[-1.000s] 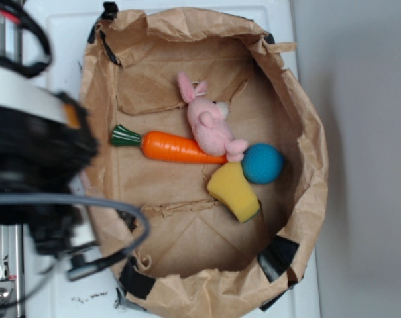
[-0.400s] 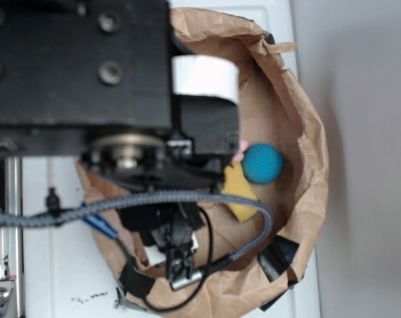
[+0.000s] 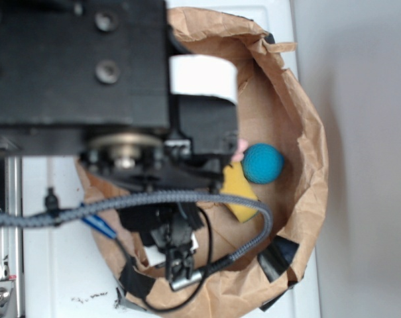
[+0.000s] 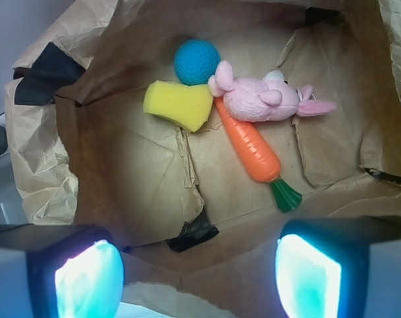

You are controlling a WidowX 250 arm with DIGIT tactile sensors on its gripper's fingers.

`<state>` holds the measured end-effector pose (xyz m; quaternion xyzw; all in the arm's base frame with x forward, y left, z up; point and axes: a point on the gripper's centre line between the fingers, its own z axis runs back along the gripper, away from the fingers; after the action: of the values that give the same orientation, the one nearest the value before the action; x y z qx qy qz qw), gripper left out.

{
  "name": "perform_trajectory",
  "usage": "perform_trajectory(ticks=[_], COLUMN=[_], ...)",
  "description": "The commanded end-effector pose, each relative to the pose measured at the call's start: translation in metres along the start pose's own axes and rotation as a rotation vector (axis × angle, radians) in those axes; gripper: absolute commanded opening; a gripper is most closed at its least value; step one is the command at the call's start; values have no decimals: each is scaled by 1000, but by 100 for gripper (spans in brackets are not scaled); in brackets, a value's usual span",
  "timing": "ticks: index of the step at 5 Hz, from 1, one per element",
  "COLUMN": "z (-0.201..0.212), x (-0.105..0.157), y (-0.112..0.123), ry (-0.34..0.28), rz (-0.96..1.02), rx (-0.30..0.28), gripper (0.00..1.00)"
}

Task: Grab the carrot.

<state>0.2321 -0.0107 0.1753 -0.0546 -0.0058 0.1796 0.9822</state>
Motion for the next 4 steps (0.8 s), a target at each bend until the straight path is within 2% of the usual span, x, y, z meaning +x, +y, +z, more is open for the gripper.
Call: perform_trajectory(ticks=[1,2,3,4], z=[-49,-65,-87,-116], x=[27,21,8,2], y=[19,37,52,59], ry=[12,58,8,-99], rz=[1,-57,-103,-128], rx=[-4,-12,-8,-46], gripper=[100,100,100,100])
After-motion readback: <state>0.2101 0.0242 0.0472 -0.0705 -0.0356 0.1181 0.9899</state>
